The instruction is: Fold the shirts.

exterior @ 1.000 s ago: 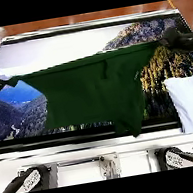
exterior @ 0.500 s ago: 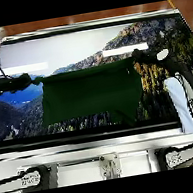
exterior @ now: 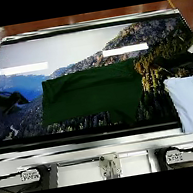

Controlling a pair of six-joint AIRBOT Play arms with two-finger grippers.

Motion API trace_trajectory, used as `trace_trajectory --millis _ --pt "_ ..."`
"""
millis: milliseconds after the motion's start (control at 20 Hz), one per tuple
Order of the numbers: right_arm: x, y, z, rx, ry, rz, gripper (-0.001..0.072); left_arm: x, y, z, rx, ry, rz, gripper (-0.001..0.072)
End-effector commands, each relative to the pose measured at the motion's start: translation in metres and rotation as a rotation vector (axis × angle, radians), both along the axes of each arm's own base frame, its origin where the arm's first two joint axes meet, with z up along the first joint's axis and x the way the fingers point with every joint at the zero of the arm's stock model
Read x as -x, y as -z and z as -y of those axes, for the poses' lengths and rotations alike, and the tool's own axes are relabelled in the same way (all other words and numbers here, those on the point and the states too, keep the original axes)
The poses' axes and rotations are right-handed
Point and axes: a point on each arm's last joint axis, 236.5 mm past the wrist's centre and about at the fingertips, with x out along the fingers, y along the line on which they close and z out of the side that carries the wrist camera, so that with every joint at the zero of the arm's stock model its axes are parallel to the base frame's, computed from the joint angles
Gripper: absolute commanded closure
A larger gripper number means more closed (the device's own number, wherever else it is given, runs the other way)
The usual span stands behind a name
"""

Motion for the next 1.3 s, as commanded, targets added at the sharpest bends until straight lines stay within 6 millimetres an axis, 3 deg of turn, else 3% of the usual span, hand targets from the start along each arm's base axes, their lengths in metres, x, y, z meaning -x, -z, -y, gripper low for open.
trace_trajectory --millis 0,100,300,650,700,800,850,1050,1250 --pt "0.093 0.014 0.019 -0.109 -0.033 -0.301 0.0022 0.064 0.028 0.007 0.190 -0.036 -0.157 0.0112" --pt "0.101 0.027 0.013 -0.145 -0.020 -0.323 0.0022 0.069 0.046 0.023 0.250 -0.056 -0.140 0.0114" --pt "0.086 0.037 0.003 -0.158 0.007 -0.265 0.0022 0.079 0.074 0.039 0.245 -0.068 -0.165 0.0118" --pt "0.080 0.037 0.001 -0.157 0.008 -0.244 0.0022 0.065 0.090 0.074 0.342 -0.039 -0.166 0.0134" --pt "0.080 0.037 0.001 -0.157 0.008 -0.245 0.0022 0.060 0.092 0.077 0.331 -0.038 -0.154 0.0191" --pt "0.081 0.039 0.000 -0.153 0.002 -0.250 0.0022 0.054 0.095 0.080 0.309 -0.036 -0.137 0.0561" --pt "0.086 0.045 -0.002 -0.131 -0.017 -0.274 0.0022 0.053 0.095 0.082 0.306 -0.029 -0.135 0.0663" --pt "0.105 0.089 -0.046 -0.126 -0.125 -0.368 0.0022 0.053 0.086 0.084 0.307 -0.011 -0.121 0.0676" --pt "0.086 0.113 -0.088 -0.240 -0.102 -0.354 0.0024 0.047 0.063 0.081 0.278 0.024 -0.044 0.0677"
